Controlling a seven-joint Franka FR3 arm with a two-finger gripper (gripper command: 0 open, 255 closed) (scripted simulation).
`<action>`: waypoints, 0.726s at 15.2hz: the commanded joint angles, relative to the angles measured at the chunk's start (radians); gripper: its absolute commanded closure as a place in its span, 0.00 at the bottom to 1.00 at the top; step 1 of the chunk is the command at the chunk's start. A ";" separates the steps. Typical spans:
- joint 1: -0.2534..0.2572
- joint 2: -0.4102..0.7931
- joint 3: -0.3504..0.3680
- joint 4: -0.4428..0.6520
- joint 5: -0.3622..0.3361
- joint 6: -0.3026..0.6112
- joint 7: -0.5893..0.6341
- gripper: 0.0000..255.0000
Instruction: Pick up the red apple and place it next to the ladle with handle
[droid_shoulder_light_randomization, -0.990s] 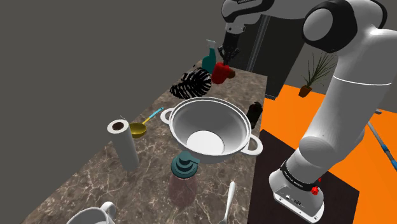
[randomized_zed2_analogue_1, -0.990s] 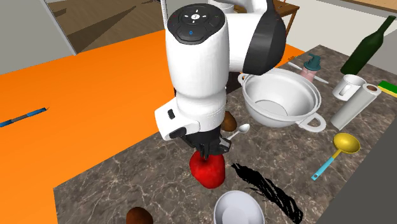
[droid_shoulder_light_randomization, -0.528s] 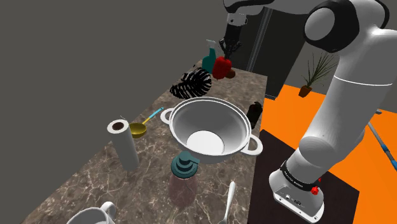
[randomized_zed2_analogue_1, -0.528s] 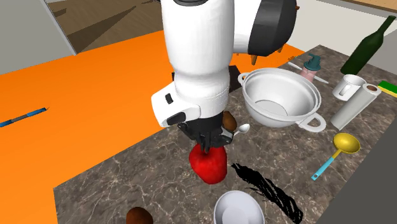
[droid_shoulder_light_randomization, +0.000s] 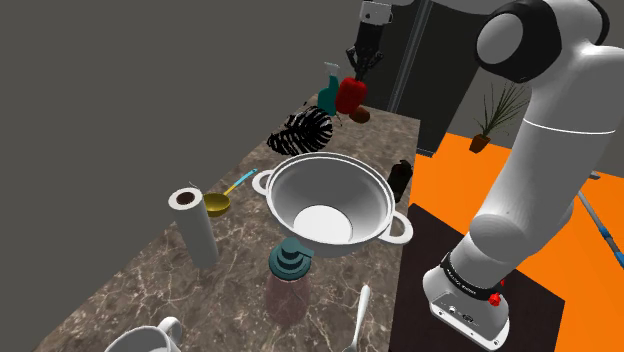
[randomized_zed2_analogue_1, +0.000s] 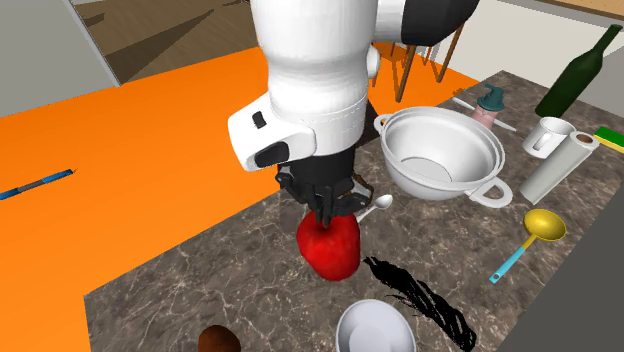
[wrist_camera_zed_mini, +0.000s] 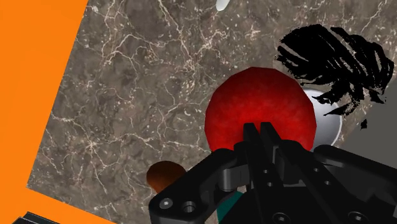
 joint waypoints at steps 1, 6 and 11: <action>-0.002 0.007 0.000 0.035 0.001 -0.029 0.001 1.00; -0.007 0.025 -0.001 0.130 0.004 -0.105 0.004 1.00; 0.004 0.037 0.006 0.197 0.005 -0.159 0.028 1.00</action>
